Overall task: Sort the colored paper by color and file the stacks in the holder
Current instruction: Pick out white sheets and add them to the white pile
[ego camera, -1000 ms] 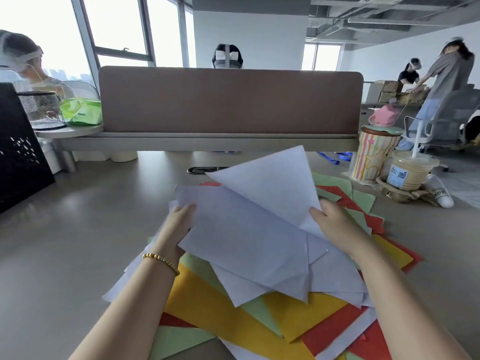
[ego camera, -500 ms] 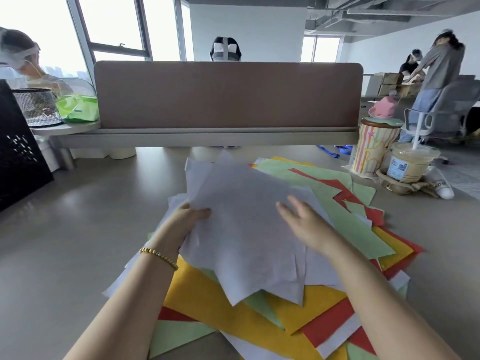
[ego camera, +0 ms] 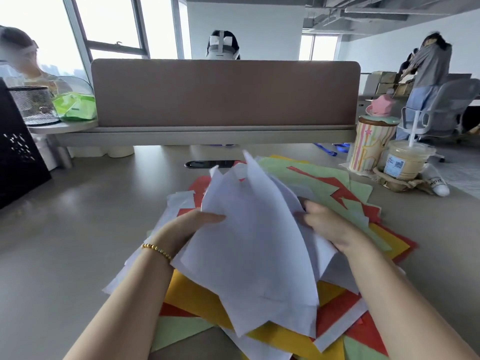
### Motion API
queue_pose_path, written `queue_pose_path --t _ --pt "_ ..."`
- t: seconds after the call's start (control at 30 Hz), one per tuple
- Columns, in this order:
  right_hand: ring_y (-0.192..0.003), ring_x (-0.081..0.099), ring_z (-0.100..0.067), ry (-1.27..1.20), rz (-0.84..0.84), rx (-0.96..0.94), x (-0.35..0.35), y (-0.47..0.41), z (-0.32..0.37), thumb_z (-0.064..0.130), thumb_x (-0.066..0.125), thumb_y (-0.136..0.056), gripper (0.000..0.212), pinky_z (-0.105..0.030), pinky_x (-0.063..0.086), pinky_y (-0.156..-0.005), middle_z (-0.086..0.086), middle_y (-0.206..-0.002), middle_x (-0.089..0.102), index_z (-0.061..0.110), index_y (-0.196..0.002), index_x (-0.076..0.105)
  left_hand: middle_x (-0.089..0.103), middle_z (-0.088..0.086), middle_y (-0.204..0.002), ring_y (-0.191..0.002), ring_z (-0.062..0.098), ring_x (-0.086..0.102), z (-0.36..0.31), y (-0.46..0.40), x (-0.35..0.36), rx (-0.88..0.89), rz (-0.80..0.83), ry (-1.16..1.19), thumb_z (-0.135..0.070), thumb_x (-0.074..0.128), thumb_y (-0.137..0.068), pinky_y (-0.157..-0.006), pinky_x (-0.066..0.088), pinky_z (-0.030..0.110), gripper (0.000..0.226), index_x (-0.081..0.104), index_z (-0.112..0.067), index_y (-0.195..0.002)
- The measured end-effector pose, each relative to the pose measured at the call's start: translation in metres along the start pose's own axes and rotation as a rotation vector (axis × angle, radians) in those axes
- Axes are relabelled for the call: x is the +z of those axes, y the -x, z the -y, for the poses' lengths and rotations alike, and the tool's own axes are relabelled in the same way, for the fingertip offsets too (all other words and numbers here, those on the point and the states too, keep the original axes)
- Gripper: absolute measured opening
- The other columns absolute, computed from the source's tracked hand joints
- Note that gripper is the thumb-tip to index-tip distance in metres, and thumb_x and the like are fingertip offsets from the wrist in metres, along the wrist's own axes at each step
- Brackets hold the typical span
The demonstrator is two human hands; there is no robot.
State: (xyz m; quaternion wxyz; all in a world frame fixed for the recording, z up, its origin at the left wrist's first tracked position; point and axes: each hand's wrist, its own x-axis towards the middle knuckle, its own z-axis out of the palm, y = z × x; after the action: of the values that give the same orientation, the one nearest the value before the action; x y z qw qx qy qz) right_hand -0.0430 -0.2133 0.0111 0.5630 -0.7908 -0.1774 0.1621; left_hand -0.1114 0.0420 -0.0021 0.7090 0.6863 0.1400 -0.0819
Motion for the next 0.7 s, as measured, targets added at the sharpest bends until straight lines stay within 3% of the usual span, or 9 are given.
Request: queue_pose_path --t 0.1,0.2,0.3,0.4,0.43,0.5,0.53,0.63,0.7 --pt "-0.097 0.066 -0.016 -0.063 -0.102 -0.002 0.005 -0.004 0.000 0.018 0.048 -0.098 0.022 -0.029 0.051 -0.084 -0.003 -0.108 0.069 0.012 -0.114 0.061 0.073 0.014 -0.086 -0.074 0.029 0.069 -0.002 -0.010 -0.002 0.053 -0.174 -0.023 -0.001 0.070 -0.067 -0.071 0.057 0.037 0.038 0.064 0.001 -0.104" --pt "-0.096 0.056 -0.024 0.107 -0.370 0.091 -0.006 -0.015 -0.008 0.027 0.041 -0.099 0.026 -0.032 0.040 -0.084 -0.011 -0.096 0.061 0.004 -0.100 0.054 0.068 0.012 -0.074 -0.054 0.022 0.064 -0.003 -0.010 -0.007 0.132 -0.277 0.066 0.005 0.065 -0.057 -0.053 0.055 0.029 0.045 0.060 -0.001 -0.101" --pt "-0.092 0.045 -0.020 0.197 -0.453 0.201 -0.025 -0.021 -0.021 0.029 0.044 -0.097 0.021 -0.030 0.034 -0.078 -0.009 -0.097 0.048 0.010 -0.104 0.050 0.062 0.015 -0.087 -0.064 0.027 0.062 -0.001 -0.008 -0.014 0.114 -0.330 0.137 0.001 0.067 -0.059 -0.060 0.052 0.031 0.060 0.055 0.005 -0.118" --pt "-0.085 0.046 -0.022 0.009 -0.449 0.255 -0.039 -0.021 -0.025 0.019 0.047 -0.096 0.037 -0.039 0.048 -0.080 -0.012 -0.098 0.049 -0.008 -0.121 0.049 0.061 0.020 -0.102 -0.078 0.030 0.057 0.003 -0.013 -0.019 0.079 -0.428 0.175 0.001 0.051 -0.090 -0.076 0.047 0.037 0.036 0.050 0.007 -0.126" --pt "-0.079 0.048 -0.022 -0.056 -0.438 0.262 -0.041 -0.019 -0.024 0.015 0.047 -0.097 0.031 -0.035 0.053 -0.070 -0.014 -0.093 0.052 -0.008 -0.118 0.050 0.060 0.021 -0.104 -0.079 0.030 0.057 0.004 -0.013 -0.018 0.074 -0.446 0.182 0.001 0.047 -0.092 -0.082 0.046 0.038 0.034 0.050 0.007 -0.126" --pt "-0.065 0.049 -0.019 -0.161 -0.417 0.301 -0.041 -0.015 -0.021 0.008 0.043 -0.098 0.012 -0.023 0.049 -0.044 -0.008 -0.077 0.051 0.002 -0.091 0.051 0.063 0.015 -0.088 -0.070 0.027 0.057 0.002 -0.012 -0.013 0.102 -0.436 0.149 0.002 0.050 -0.090 -0.076 0.048 0.035 0.026 0.056 0.004 -0.116" --pt "-0.061 0.048 -0.018 -0.202 -0.405 0.314 -0.041 -0.014 -0.020 0.006 0.041 -0.098 0.019 -0.021 0.046 -0.040 -0.007 -0.072 0.049 0.005 -0.080 0.048 0.064 0.012 -0.076 -0.065 0.025 0.058 0.001 -0.012 -0.009 0.118 -0.408 0.125 0.003 0.058 -0.084 -0.068 0.051 0.032 0.022 0.059 -0.001 -0.106" --pt "-0.060 0.049 -0.018 -0.216 -0.356 0.322 -0.041 -0.016 -0.021 0.006 0.039 -0.099 0.025 -0.019 0.042 -0.037 -0.007 -0.072 0.050 0.011 -0.075 0.044 0.061 0.012 -0.074 -0.073 0.025 0.058 -0.004 -0.009 0.010 0.160 -0.317 -0.143 -0.004 0.064 -0.058 -0.066 0.048 0.028 0.031 0.060 -0.004 -0.088" --pt "-0.062 0.050 -0.016 -0.189 -0.344 0.315 -0.041 -0.015 -0.021 0.010 0.039 -0.100 0.025 -0.021 0.041 -0.039 -0.006 -0.074 0.053 0.013 -0.076 0.045 0.055 0.010 -0.073 -0.074 0.024 0.053 -0.008 -0.009 0.021 0.175 -0.335 -0.376 0.000 0.063 -0.069 -0.065 0.042 0.028 0.009 0.058 -0.004 -0.076"
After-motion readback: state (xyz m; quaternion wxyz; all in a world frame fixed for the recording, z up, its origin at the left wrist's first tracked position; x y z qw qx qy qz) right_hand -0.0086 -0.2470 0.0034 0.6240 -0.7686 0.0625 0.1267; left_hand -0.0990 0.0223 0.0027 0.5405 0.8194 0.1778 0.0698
